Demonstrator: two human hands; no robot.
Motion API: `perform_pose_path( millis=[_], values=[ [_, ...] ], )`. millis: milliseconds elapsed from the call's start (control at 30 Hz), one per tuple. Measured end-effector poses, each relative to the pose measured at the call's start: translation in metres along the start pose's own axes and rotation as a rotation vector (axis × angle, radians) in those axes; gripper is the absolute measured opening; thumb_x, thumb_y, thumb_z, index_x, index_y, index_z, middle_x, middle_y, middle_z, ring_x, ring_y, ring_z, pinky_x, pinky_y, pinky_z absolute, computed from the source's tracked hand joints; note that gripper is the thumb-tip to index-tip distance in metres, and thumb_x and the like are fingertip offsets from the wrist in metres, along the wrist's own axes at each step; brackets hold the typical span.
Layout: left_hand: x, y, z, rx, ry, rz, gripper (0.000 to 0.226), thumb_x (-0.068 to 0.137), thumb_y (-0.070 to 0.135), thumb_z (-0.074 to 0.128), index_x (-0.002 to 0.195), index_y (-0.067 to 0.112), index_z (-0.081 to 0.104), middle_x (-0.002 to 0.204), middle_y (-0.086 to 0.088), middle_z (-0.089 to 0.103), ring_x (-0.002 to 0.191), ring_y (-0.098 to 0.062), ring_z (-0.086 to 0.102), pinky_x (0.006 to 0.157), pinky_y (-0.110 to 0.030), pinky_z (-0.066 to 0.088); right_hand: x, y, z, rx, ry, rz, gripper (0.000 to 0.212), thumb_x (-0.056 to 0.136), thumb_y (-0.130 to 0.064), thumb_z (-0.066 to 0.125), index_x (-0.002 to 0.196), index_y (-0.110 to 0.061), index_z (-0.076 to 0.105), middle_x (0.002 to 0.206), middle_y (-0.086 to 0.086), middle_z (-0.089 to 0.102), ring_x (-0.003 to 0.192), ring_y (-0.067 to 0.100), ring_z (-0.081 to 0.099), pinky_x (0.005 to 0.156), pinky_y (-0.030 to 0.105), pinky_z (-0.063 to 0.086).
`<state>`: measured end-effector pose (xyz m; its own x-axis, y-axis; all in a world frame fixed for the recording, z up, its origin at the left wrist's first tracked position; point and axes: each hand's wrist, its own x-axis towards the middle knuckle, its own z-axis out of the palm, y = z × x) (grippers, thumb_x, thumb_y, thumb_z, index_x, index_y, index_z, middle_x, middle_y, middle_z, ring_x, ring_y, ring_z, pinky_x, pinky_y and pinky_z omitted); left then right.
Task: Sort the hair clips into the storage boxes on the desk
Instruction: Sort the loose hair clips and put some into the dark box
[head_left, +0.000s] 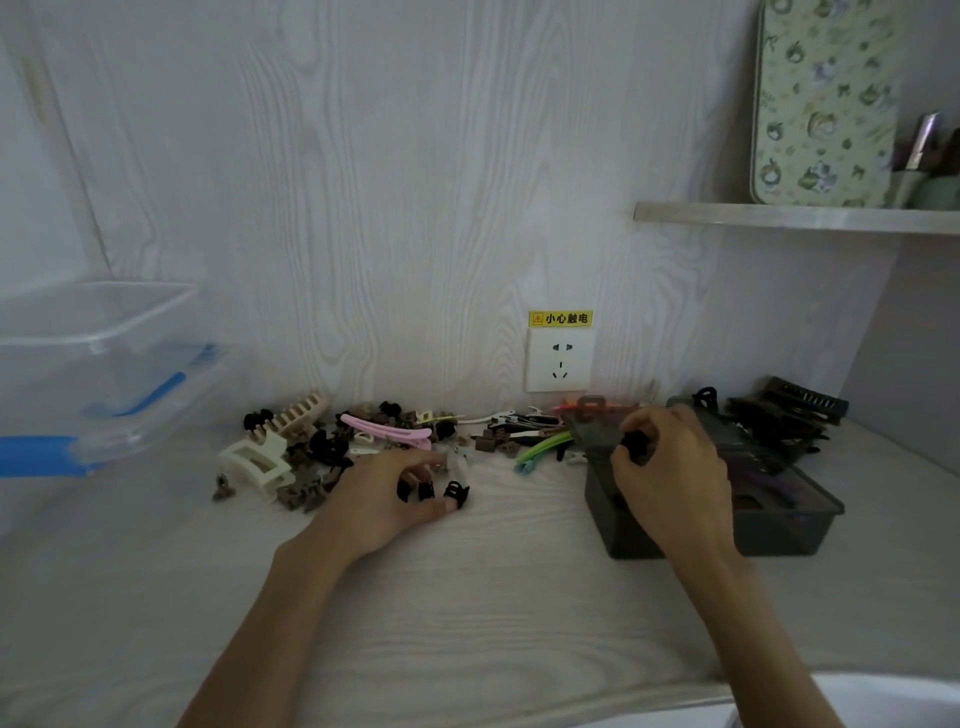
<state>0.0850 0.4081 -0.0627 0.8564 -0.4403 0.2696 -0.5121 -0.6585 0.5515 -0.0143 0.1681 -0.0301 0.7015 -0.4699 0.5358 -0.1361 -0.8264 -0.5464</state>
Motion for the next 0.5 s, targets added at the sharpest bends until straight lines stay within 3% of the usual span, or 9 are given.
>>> perform_pose_path(
  millis=[100, 200, 333, 500],
  values=[
    [0.0, 0.002, -0.001, 0.015, 0.012, 0.014, 0.044, 0.072, 0.05, 0.072, 0.112, 0.033, 0.063, 0.095, 0.018, 0.061, 0.089, 0.002, 0.057, 0.076, -0.013, 0.042, -0.004, 0.006, -0.015, -0.096, -0.113, 0.001, 0.011, 0.082, -0.024, 0.063, 0.092, -0.022, 0.06, 0.095, -0.005, 0.055, 0.084, 0.014, 0.052, 0.074, 0.031, 0.044],
    [0.001, 0.004, -0.001, 0.009, 0.012, 0.017, 0.027, 0.074, 0.047, 0.072, 0.097, 0.034, 0.07, 0.089, 0.02, 0.063, 0.081, 0.005, 0.056, 0.067, -0.007, 0.038, -0.012, 0.013, -0.02, -0.273, -0.219, -0.032, 0.01, 0.085, -0.033, 0.054, 0.081, -0.026, 0.061, 0.079, -0.007, 0.057, 0.082, 0.016, 0.051, 0.08, 0.032, 0.034],
    [0.002, 0.001, 0.002, -0.039, 0.022, 0.012, 0.021, 0.074, 0.041, 0.074, 0.094, 0.033, 0.074, 0.08, 0.021, 0.067, 0.075, 0.009, 0.059, 0.06, -0.006, 0.036, -0.009, 0.013, 0.008, -0.296, -0.087, -0.138, 0.037, 0.089, -0.036, 0.035, 0.068, -0.02, 0.061, 0.065, -0.004, 0.058, 0.068, 0.018, 0.051, 0.075, 0.032, 0.027],
    [0.005, -0.004, 0.004, -0.134, 0.052, -0.018, 0.021, 0.072, 0.04, 0.077, 0.091, 0.033, 0.075, 0.086, 0.019, 0.073, 0.082, 0.008, 0.064, 0.071, -0.011, 0.045, 0.017, 0.003, 0.04, -0.261, -0.016, -0.179, 0.035, 0.094, -0.033, 0.035, 0.066, -0.018, 0.05, 0.07, -0.002, 0.056, 0.073, 0.02, 0.052, 0.078, 0.037, 0.033]
  ],
)
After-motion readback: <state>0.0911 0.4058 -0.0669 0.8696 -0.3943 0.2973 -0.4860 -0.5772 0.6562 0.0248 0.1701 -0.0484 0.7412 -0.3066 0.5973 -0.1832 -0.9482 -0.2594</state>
